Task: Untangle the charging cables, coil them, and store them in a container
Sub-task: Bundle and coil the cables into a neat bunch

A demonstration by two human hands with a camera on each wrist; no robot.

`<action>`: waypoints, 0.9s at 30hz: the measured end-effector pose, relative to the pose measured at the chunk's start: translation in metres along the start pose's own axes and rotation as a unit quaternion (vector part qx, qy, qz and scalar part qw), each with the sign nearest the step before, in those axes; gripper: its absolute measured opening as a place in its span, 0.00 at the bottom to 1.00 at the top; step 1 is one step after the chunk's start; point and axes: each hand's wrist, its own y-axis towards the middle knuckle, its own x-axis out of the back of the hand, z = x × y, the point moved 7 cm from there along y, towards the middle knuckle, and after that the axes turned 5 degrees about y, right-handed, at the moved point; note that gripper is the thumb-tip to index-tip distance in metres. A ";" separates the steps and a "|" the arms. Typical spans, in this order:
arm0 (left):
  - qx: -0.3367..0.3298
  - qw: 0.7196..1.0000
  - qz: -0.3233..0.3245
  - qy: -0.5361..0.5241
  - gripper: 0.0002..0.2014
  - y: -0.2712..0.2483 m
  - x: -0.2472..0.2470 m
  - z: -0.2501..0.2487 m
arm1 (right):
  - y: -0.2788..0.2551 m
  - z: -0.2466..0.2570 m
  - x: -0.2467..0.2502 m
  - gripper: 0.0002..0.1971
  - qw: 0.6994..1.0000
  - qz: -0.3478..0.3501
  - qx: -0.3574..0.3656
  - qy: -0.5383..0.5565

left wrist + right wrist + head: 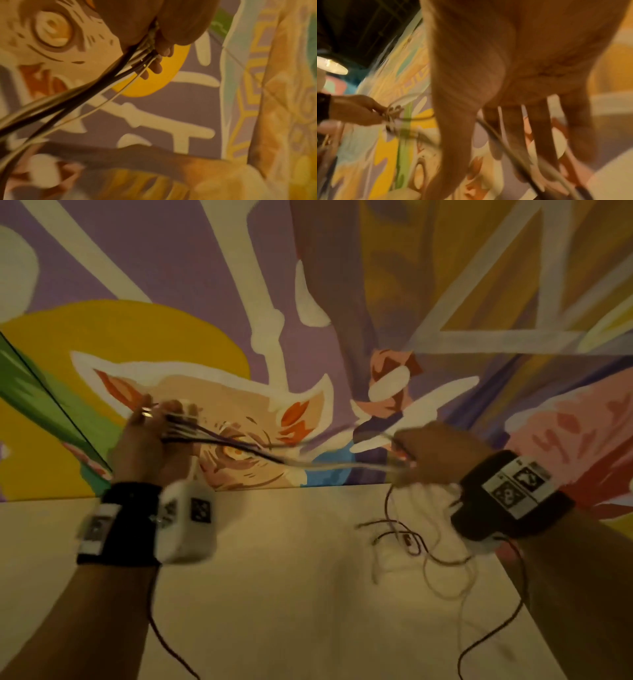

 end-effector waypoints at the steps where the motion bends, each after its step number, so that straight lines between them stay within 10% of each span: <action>1: 0.027 0.998 0.033 0.037 0.12 -0.016 -0.021 0.014 | -0.001 0.007 -0.017 0.32 0.999 0.049 0.014 0.020; 4: 0.083 0.993 0.064 0.062 0.14 -0.046 -0.029 0.064 | -0.003 0.049 -0.033 0.48 0.984 0.051 0.070 0.155; 11: 0.164 0.985 -0.008 0.060 0.11 -0.083 -0.043 0.117 | -0.011 0.132 -0.072 0.11 0.927 -0.032 0.123 0.354; 21: 0.326 0.926 -0.003 0.193 0.11 -0.098 0.019 0.122 | -0.019 0.121 -0.054 0.17 0.933 -0.011 0.171 0.317; 24: 0.160 0.829 0.110 0.525 0.34 -0.091 0.014 0.090 | -0.016 0.120 -0.045 0.18 0.939 0.034 0.193 0.283; 27: -0.072 0.601 0.312 0.732 0.55 -0.100 -0.042 0.079 | -0.016 0.133 -0.035 0.15 0.940 0.066 0.218 0.255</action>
